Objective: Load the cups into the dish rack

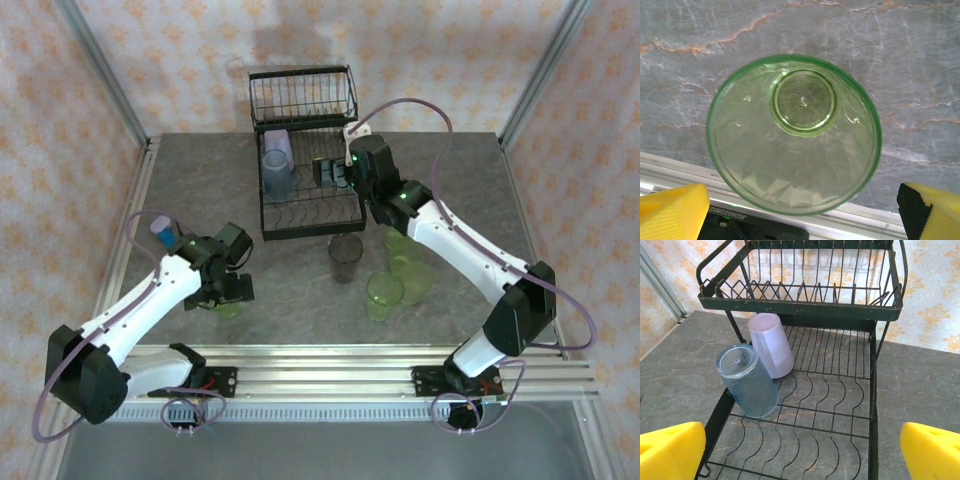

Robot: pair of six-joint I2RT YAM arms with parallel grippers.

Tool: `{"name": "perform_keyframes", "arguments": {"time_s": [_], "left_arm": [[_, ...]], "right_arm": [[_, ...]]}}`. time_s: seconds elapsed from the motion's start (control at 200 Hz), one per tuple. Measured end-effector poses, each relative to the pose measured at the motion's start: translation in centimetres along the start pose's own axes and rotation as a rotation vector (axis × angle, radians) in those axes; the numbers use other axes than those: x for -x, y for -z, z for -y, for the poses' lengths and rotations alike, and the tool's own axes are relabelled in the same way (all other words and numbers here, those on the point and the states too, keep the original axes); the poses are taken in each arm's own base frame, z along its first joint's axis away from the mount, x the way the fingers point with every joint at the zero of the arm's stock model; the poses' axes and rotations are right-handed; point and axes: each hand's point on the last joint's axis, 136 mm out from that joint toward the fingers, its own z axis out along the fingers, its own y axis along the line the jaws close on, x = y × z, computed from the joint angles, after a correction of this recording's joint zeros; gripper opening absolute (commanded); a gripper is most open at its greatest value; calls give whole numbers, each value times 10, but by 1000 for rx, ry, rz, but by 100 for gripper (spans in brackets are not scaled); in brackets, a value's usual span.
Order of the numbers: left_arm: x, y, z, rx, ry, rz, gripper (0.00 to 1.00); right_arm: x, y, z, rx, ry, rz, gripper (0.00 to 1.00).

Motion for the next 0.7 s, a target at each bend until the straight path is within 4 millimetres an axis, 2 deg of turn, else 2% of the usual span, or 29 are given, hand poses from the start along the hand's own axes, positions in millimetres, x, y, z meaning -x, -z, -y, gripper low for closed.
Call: {"name": "perform_keyframes", "arguments": {"time_s": [0.315,0.701], "left_arm": [[6,-1,-8,36,8,27,100],[17,-30,1,32,7,-2,100]], "right_arm": [[1,-1,4,-5,-16,1,99],[0,-1,6,-9,-19,-2,99]]}}
